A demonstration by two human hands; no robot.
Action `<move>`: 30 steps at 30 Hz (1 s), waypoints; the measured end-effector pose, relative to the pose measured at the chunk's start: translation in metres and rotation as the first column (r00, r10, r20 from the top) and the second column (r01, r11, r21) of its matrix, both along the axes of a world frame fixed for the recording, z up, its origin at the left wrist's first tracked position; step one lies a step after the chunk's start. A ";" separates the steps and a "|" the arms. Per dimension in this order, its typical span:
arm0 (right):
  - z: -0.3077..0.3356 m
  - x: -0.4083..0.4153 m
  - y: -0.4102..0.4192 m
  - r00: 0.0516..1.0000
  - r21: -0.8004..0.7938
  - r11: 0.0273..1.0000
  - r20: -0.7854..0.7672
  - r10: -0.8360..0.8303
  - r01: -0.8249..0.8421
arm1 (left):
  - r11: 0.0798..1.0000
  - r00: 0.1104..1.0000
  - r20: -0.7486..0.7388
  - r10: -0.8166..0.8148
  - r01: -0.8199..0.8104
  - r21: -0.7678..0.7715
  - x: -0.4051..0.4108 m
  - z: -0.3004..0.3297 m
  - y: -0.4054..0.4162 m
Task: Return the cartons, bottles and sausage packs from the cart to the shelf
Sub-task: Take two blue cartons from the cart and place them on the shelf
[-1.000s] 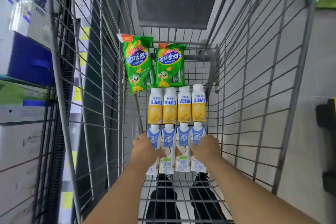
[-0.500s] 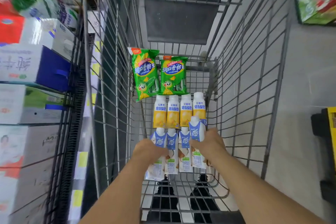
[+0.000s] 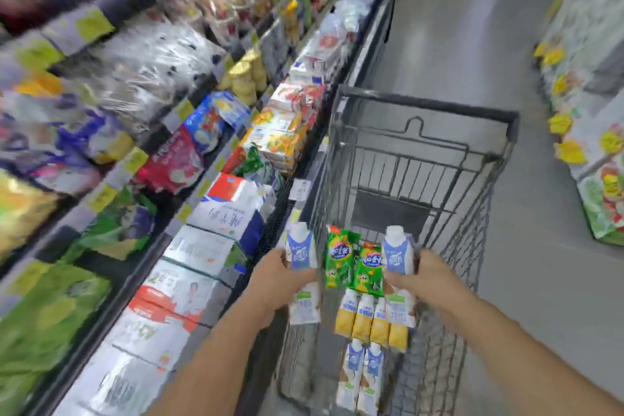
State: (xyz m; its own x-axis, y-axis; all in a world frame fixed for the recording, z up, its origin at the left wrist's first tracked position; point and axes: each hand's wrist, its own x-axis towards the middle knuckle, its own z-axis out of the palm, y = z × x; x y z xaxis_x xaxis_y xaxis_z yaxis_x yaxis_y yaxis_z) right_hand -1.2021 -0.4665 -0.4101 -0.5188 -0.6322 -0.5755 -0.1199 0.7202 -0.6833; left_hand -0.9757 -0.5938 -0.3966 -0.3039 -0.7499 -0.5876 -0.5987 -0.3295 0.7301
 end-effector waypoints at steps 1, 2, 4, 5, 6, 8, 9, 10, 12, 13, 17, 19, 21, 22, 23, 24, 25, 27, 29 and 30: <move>0.023 0.006 -0.005 0.999 -0.050 0.998 -0.018 0.035 -0.035 | 0.998 0.998 -0.039 0.052 -0.053 -0.035 0.011 0.022 0.001; 0.042 0.011 -0.010 0.996 -0.088 0.993 -0.040 0.078 -0.081 | 0.993 0.993 -0.075 0.094 -0.099 -0.064 0.025 0.044 0.003; 0.085 0.029 -0.019 0.987 -0.153 0.975 -0.038 0.159 -0.163 | 0.977 0.979 -0.122 0.162 -0.176 -0.119 0.055 0.085 0.013; 0.104 0.040 -0.024 0.973 -0.180 0.957 -0.049 0.224 -0.229 | 0.968 0.972 -0.138 0.190 -0.209 -0.139 0.073 0.105 0.021; 0.122 0.052 -0.029 0.956 -0.213 0.931 -0.065 0.287 -0.295 | 0.957 0.964 -0.153 0.219 -0.243 -0.158 0.092 0.124 0.030; 0.157 0.080 -0.040 0.908 -0.276 0.866 -0.104 0.405 -0.417 | 0.927 0.941 -0.188 0.282 -0.317 -0.199 0.130 0.159 0.050; 0.171 0.098 -0.044 0.878 -0.313 0.823 -0.109 0.465 -0.475 | 0.906 0.926 -0.203 0.317 -0.359 -0.224 0.150 0.174 0.062; 0.191 0.121 -0.044 0.847 -0.358 0.774 -0.106 0.522 -0.522 | 0.879 0.909 -0.218 0.355 -0.404 -0.252 0.168 0.189 0.075; 0.224 0.168 -0.041 0.774 -0.408 0.683 -0.103 0.625 -0.606 | 0.812 0.864 -0.250 0.438 -0.499 -0.304 0.207 0.214 0.105; 0.237 0.192 -0.037 0.737 -0.427 0.640 -0.103 0.668 -0.639 | 0.768 0.834 -0.255 0.489 -0.551 -0.328 0.227 0.226 0.121; 0.277 0.295 -0.006 0.561 -0.490 0.434 -0.142 0.816 -0.756 | 0.615 0.734 -0.292 0.613 -0.676 -0.407 0.313 0.263 0.194; 0.291 0.346 0.013 0.477 -0.508 0.343 -0.157 0.865 -0.790 | 0.543 0.689 -0.311 0.655 -0.715 -0.439 0.357 0.278 0.234; 0.305 0.397 0.032 0.402 -0.519 0.253 -0.196 0.894 -0.816 | 0.477 0.640 -0.328 0.694 -0.751 -0.457 0.401 0.290 0.275; 0.311 0.424 0.043 0.367 -0.512 0.212 -0.224 0.903 -0.832 | 0.447 0.617 -0.329 0.714 -0.765 -0.464 0.423 0.294 0.297; 0.317 0.451 0.054 0.335 -0.505 0.173 -0.251 0.908 -0.846 | 0.410 0.589 -0.333 0.736 -0.779 -0.474 0.445 0.299 0.320; 0.324 0.479 0.066 0.305 -0.508 0.131 -0.276 0.911 -0.852 | 0.369 0.561 -0.341 0.754 -0.792 -0.486 0.468 0.304 0.343; 0.330 0.509 0.079 0.282 -0.519 0.100 -0.285 0.916 -0.849 | 0.331 0.535 -0.349 0.769 -0.801 -0.499 0.492 0.307 0.366; 0.337 0.567 0.110 0.230 -0.540 0.043 -0.285 0.931 -0.841 | 0.254 0.478 -0.361 0.801 -0.817 -0.518 0.539 0.314 0.411; 0.341 0.625 0.143 0.175 -0.555 -0.002 -0.265 0.948 -0.832 | 0.209 0.436 -0.350 0.829 -0.822 -0.529 0.588 0.316 0.450; 0.341 0.654 0.159 0.149 -0.562 -0.014 -0.243 0.958 -0.827 | 0.193 0.420 -0.344 0.840 -0.823 -0.535 0.612 0.316 0.468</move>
State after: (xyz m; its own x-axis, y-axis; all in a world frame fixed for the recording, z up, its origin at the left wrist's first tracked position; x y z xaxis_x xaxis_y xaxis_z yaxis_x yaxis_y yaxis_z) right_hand -0.5482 -0.3080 -0.0694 0.7575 -0.6523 0.0268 -0.2428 -0.3196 -0.9159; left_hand -0.3639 -0.1258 -0.0803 0.7142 -0.6980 0.0519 -0.2598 -0.1956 0.9457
